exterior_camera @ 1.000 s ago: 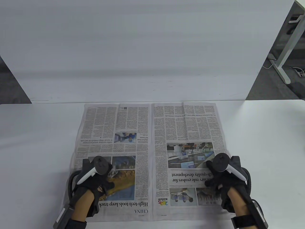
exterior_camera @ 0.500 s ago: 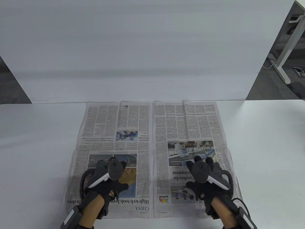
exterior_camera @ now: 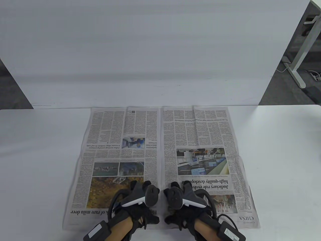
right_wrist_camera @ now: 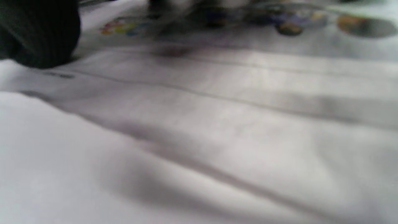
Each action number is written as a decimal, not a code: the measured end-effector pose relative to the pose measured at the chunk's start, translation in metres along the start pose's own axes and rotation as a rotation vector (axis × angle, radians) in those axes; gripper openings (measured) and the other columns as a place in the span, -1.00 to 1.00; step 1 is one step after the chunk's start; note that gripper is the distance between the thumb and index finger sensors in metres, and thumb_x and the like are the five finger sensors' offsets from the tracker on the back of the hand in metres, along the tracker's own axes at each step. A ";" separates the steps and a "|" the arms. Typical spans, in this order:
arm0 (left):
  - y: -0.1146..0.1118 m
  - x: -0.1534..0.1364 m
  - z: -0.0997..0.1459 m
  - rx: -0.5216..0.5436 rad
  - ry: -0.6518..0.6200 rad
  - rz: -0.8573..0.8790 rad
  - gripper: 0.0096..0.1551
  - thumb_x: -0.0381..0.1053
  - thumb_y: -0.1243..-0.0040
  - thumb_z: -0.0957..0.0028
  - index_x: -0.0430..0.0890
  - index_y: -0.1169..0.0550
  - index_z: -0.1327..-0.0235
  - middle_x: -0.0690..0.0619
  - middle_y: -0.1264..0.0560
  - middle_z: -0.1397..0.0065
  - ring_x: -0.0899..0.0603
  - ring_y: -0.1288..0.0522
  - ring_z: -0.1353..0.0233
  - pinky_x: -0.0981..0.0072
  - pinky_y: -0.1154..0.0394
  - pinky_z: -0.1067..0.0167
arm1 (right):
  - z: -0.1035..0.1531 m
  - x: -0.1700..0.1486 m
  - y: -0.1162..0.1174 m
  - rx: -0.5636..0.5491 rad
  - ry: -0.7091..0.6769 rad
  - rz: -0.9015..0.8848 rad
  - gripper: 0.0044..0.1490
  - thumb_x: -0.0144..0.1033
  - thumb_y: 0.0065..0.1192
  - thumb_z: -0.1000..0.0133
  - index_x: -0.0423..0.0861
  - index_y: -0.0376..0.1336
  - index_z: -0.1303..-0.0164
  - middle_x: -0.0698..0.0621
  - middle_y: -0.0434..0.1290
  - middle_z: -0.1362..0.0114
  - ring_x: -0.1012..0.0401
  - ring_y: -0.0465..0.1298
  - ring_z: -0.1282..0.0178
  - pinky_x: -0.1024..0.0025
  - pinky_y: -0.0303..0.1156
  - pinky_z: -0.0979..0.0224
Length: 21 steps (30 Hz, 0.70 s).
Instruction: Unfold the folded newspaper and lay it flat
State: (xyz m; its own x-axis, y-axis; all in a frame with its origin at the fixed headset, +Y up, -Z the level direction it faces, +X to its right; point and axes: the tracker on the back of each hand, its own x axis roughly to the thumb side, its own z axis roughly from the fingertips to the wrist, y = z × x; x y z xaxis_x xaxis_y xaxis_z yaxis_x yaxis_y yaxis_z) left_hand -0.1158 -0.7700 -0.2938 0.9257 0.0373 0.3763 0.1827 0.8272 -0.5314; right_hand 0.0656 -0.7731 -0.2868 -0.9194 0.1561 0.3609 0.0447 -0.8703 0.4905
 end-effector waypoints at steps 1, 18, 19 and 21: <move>0.000 -0.002 0.000 0.002 0.000 0.005 0.26 0.52 -0.23 0.17 0.24 0.22 -0.54 -0.04 0.39 -0.67 -0.60 0.34 -0.59 -0.67 0.10 -0.42 | 0.000 -0.003 0.000 -0.001 0.000 -0.006 0.35 0.43 0.36 0.12 0.14 -0.28 -0.64 -0.17 -0.37 -0.75 -0.47 -0.32 -0.58 -0.79 -0.07 -0.20; -0.018 -0.112 0.031 -0.004 0.127 0.130 0.28 0.51 -0.31 0.25 0.32 0.21 -0.50 0.08 0.41 -0.66 -0.51 0.40 -0.61 -0.68 0.18 -0.42 | 0.041 -0.115 0.003 0.032 0.118 -0.041 0.41 0.47 0.41 0.18 0.20 -0.31 -0.61 -0.11 -0.40 -0.74 -0.41 -0.35 -0.59 -0.78 -0.04 -0.20; -0.018 -0.118 0.033 -0.004 0.136 0.138 0.28 0.50 -0.32 0.25 0.32 0.20 -0.50 0.09 0.41 -0.66 -0.51 0.40 -0.61 -0.68 0.18 -0.43 | 0.043 -0.120 0.003 0.033 0.124 -0.047 0.40 0.47 0.41 0.18 0.20 -0.31 -0.61 -0.11 -0.40 -0.74 -0.39 -0.35 -0.60 -0.78 -0.05 -0.20; -0.020 -0.136 0.037 -0.003 0.162 0.157 0.28 0.50 -0.32 0.25 0.33 0.20 -0.49 0.09 0.41 -0.66 -0.51 0.40 -0.61 -0.67 0.18 -0.43 | 0.049 -0.133 0.004 0.031 0.136 -0.056 0.40 0.46 0.41 0.19 0.20 -0.31 -0.61 -0.10 -0.40 -0.74 -0.38 -0.35 -0.60 -0.78 -0.05 -0.21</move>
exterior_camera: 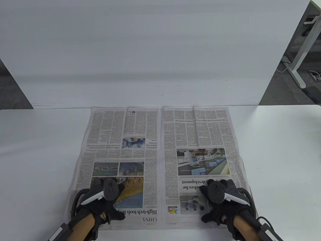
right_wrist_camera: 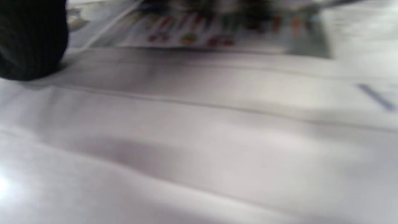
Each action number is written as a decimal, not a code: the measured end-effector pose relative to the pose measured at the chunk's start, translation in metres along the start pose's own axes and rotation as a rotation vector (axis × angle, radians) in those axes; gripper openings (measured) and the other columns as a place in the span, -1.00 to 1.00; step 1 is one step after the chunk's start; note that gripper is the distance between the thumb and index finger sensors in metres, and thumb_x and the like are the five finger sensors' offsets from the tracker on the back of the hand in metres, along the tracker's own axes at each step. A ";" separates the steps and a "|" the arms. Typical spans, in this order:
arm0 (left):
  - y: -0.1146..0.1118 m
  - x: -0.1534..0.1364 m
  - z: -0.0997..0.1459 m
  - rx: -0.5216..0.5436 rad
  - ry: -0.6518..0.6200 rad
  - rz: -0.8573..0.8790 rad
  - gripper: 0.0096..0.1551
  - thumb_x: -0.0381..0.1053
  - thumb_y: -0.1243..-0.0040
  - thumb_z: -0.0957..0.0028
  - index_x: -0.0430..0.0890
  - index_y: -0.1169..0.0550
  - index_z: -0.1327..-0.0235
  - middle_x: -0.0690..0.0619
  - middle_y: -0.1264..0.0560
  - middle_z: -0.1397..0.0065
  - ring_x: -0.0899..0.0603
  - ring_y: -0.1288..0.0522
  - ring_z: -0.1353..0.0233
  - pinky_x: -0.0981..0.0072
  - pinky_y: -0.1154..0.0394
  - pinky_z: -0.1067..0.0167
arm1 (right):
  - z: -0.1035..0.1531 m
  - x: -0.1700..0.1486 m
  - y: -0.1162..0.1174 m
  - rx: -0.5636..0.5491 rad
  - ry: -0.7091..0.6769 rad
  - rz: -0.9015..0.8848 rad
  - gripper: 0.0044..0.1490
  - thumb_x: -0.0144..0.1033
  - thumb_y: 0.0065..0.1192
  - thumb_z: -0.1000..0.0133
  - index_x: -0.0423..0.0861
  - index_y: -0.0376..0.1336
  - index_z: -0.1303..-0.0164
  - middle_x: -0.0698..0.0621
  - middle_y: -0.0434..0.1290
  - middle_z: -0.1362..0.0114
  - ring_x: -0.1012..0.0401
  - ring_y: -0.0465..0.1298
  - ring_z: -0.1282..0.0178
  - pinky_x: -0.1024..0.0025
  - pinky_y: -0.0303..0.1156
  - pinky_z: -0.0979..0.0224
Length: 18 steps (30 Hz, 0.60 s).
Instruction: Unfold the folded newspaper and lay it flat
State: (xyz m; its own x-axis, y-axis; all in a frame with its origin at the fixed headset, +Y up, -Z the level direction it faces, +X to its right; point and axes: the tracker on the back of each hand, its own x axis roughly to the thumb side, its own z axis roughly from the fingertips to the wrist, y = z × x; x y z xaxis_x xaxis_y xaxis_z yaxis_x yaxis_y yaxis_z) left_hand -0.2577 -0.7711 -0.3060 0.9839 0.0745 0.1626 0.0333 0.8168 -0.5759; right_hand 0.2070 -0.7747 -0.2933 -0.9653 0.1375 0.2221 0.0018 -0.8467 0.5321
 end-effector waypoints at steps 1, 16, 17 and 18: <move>0.000 -0.003 0.000 0.000 0.006 0.003 0.27 0.50 -0.32 0.25 0.33 0.20 -0.49 0.08 0.41 -0.66 -0.50 0.40 -0.61 -0.67 0.18 -0.43 | 0.001 -0.002 0.000 -0.002 0.001 0.000 0.40 0.46 0.41 0.19 0.21 -0.31 -0.61 -0.10 -0.40 -0.74 -0.37 -0.35 -0.60 -0.77 -0.06 -0.21; -0.006 -0.069 0.014 0.024 0.103 0.107 0.26 0.49 -0.32 0.25 0.32 0.18 -0.49 0.08 0.41 -0.66 -0.47 0.43 -0.62 -0.66 0.24 -0.44 | 0.027 -0.073 0.007 -0.025 0.081 -0.029 0.35 0.45 0.36 0.17 0.20 -0.30 -0.59 -0.02 -0.36 -0.73 -0.27 -0.34 -0.63 -0.70 -0.05 -0.28; -0.006 -0.068 0.014 0.022 0.103 0.107 0.26 0.49 -0.32 0.25 0.32 0.19 -0.49 0.08 0.41 -0.66 -0.47 0.43 -0.61 -0.66 0.24 -0.43 | 0.028 -0.073 0.007 -0.027 0.082 -0.028 0.35 0.45 0.35 0.17 0.19 -0.30 -0.60 -0.02 -0.36 -0.73 -0.27 -0.34 -0.63 -0.70 -0.05 -0.28; -0.005 -0.067 0.014 0.013 0.106 0.102 0.26 0.49 -0.31 0.25 0.32 0.19 -0.49 0.08 0.42 -0.65 -0.48 0.44 -0.61 -0.66 0.24 -0.44 | 0.028 -0.073 0.008 -0.028 0.081 -0.024 0.35 0.45 0.34 0.17 0.19 -0.30 -0.60 -0.03 -0.36 -0.73 -0.27 -0.34 -0.63 -0.71 -0.05 -0.28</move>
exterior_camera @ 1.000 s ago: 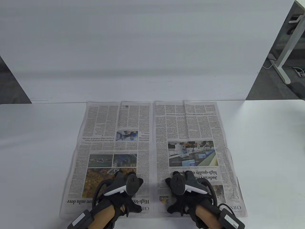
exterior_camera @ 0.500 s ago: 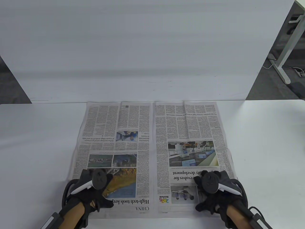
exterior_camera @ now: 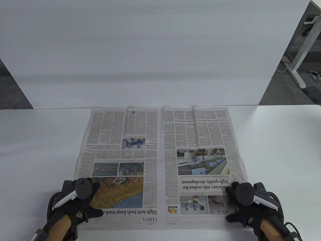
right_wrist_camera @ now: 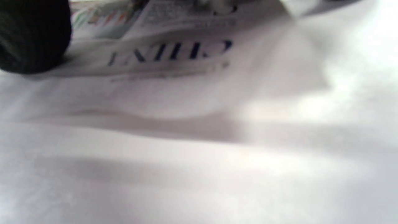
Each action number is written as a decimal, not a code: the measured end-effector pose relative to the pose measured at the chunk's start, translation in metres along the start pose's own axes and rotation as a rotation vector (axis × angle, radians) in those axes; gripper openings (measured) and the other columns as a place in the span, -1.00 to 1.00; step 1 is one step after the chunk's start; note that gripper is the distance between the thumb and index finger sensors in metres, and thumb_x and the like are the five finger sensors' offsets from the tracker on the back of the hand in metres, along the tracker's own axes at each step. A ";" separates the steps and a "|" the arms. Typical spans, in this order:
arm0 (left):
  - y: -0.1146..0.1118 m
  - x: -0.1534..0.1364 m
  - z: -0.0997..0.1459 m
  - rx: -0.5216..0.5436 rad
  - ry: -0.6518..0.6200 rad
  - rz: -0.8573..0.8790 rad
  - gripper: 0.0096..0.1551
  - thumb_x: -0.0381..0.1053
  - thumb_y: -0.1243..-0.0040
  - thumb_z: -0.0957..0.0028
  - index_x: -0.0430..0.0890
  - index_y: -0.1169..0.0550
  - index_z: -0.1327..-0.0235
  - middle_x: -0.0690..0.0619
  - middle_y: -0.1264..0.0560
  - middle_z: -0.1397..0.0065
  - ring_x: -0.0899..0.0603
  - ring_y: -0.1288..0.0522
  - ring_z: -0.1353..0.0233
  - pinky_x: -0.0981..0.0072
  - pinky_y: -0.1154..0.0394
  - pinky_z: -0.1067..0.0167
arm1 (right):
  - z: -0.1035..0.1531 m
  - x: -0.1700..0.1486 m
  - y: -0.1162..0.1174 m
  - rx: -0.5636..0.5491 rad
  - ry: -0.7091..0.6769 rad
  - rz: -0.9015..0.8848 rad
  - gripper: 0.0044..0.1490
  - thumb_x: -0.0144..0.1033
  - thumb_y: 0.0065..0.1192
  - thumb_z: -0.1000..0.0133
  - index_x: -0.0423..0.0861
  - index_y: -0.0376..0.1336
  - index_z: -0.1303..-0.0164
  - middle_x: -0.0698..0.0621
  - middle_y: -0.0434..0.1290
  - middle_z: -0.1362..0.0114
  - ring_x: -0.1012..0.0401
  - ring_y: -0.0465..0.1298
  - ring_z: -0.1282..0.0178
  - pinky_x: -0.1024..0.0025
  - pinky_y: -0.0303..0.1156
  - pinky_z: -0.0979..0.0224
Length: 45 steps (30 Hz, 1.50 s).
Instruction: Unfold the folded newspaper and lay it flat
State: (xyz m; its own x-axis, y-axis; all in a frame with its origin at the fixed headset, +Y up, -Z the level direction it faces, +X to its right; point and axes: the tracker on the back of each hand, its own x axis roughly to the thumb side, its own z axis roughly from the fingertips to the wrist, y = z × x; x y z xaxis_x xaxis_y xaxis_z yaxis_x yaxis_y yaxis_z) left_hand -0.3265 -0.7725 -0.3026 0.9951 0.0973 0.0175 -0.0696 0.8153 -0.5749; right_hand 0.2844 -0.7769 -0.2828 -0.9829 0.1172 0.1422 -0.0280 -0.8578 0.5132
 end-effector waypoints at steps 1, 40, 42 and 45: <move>0.000 0.000 0.000 -0.010 -0.003 0.002 0.26 0.48 -0.30 0.23 0.31 0.21 -0.49 0.07 0.43 -0.65 -0.48 0.45 -0.61 -0.67 0.25 -0.43 | 0.000 0.001 0.000 0.001 0.001 0.006 0.35 0.46 0.34 0.16 0.18 -0.31 -0.60 -0.03 -0.37 -0.73 -0.28 -0.34 -0.63 -0.71 -0.04 -0.28; 0.043 0.033 0.014 0.090 0.229 0.152 -0.32 0.17 -0.10 -0.07 -0.07 -0.50 -0.43 -0.23 -0.31 -0.60 -0.56 -0.21 -0.59 -0.51 -0.12 -0.43 | -0.004 0.050 -0.055 -0.165 0.299 -0.137 -0.29 -0.03 0.26 -0.09 -0.21 0.44 -0.32 -0.33 0.44 -0.52 -0.35 0.33 -0.51 -0.45 0.19 -0.38; 0.050 0.042 0.018 0.090 0.239 0.118 -0.29 0.19 -0.09 -0.07 -0.03 -0.43 -0.50 -0.25 -0.25 -0.65 -0.59 -0.15 -0.60 -0.52 -0.08 -0.44 | 0.000 0.064 -0.067 -0.280 0.268 -0.084 -0.28 -0.03 0.27 -0.08 -0.19 0.43 -0.34 -0.31 0.42 -0.55 -0.36 0.31 -0.53 -0.47 0.17 -0.38; 0.065 0.074 0.018 0.172 0.164 0.070 -0.24 0.20 -0.09 -0.08 0.05 -0.29 -0.58 -0.21 -0.09 -0.71 -0.61 -0.04 -0.63 -0.54 -0.02 -0.45 | -0.003 0.101 -0.080 -0.381 0.194 -0.073 -0.23 -0.01 0.29 -0.07 -0.14 0.33 -0.45 -0.26 0.30 -0.66 -0.39 0.26 -0.58 -0.50 0.11 -0.42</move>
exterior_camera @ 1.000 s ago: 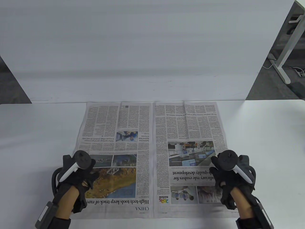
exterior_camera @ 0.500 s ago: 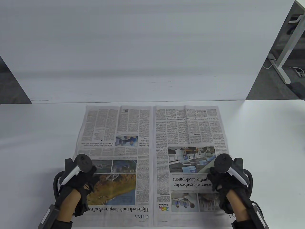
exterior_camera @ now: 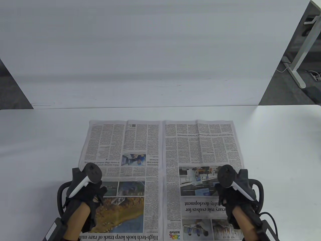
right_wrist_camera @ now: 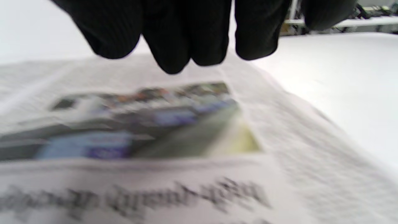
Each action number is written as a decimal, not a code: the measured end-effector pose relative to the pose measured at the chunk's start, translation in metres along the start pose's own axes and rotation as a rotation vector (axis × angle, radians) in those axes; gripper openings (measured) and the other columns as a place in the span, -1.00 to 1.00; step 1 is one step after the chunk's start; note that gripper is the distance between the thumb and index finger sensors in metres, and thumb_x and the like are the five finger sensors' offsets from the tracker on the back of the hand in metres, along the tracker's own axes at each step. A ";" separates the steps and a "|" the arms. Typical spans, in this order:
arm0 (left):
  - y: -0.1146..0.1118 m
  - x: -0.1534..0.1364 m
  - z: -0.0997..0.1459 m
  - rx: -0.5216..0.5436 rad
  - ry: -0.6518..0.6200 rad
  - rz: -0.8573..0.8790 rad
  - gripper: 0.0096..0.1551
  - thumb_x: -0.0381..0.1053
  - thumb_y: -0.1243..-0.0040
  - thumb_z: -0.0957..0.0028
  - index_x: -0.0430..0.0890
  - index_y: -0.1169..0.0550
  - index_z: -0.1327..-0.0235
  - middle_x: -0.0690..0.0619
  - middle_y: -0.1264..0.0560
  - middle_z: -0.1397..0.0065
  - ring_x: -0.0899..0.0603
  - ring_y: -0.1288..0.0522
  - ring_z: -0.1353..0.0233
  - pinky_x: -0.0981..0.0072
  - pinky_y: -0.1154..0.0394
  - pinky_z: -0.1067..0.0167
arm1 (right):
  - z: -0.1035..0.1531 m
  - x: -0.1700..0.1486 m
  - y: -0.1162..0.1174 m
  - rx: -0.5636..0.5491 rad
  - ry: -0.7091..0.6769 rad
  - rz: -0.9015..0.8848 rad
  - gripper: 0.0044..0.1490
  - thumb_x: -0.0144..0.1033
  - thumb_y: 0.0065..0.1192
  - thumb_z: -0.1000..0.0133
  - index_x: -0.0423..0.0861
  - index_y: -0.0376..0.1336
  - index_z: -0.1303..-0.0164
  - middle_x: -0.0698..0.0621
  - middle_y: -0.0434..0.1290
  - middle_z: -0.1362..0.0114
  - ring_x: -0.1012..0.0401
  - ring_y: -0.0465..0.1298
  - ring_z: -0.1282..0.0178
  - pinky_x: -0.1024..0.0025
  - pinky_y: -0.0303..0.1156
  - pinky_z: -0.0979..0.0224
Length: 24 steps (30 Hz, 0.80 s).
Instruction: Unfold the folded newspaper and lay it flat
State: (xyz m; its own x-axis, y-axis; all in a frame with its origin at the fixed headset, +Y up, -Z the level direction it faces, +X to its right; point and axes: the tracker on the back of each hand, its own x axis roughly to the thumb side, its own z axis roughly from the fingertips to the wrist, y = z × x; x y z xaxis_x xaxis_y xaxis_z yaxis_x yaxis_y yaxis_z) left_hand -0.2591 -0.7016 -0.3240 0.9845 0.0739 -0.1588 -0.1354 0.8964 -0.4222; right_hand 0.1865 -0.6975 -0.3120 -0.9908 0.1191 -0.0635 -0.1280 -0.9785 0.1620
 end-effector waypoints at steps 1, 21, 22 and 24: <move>0.002 0.017 -0.002 0.027 -0.054 -0.011 -0.22 0.21 -0.09 -0.07 0.08 -0.25 -0.59 -0.19 -0.06 -0.72 -0.62 -0.01 -0.63 -0.56 -0.01 -0.45 | -0.001 0.017 0.000 -0.030 -0.040 -0.008 -0.19 0.00 0.30 -0.07 -0.10 0.27 -0.50 -0.24 0.22 -0.70 -0.40 0.24 -0.60 -0.50 0.10 -0.43; -0.087 0.131 -0.022 -0.059 -0.330 -0.140 -0.08 0.36 0.05 -0.01 0.26 0.15 -0.53 -0.03 0.35 -0.68 -0.53 0.37 -0.61 -0.64 0.19 -0.40 | -0.020 0.107 0.092 0.231 -0.234 -0.023 -0.05 0.16 0.12 -0.07 0.13 -0.14 -0.61 -0.10 -0.23 -0.78 -0.32 -0.28 -0.67 -0.61 -0.16 -0.39; -0.087 0.129 -0.022 -0.056 -0.331 -0.128 -0.08 0.36 0.04 -0.01 0.26 0.14 -0.53 -0.01 0.35 -0.68 -0.52 0.37 -0.61 -0.63 0.20 -0.40 | -0.020 0.103 0.093 0.222 -0.233 -0.037 -0.05 0.17 0.11 -0.07 0.14 -0.14 -0.61 -0.08 -0.24 -0.77 -0.30 -0.29 -0.67 -0.60 -0.18 -0.39; -0.086 0.125 -0.024 -0.062 -0.327 -0.116 -0.09 0.35 0.03 -0.02 0.26 0.14 -0.53 0.01 0.35 -0.68 -0.50 0.38 -0.61 -0.62 0.22 -0.40 | -0.020 0.099 0.094 0.214 -0.226 -0.052 -0.06 0.17 0.11 -0.07 0.14 -0.13 -0.61 -0.08 -0.24 -0.77 -0.29 -0.30 -0.67 -0.59 -0.20 -0.39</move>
State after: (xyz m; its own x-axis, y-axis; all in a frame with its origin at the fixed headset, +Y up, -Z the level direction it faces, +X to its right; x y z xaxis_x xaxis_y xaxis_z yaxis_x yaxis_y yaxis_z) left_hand -0.1266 -0.7798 -0.3289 0.9760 0.1184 0.1829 -0.0176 0.8797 -0.4753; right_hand 0.0770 -0.7810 -0.3225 -0.9641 0.2259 0.1396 -0.1608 -0.9151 0.3698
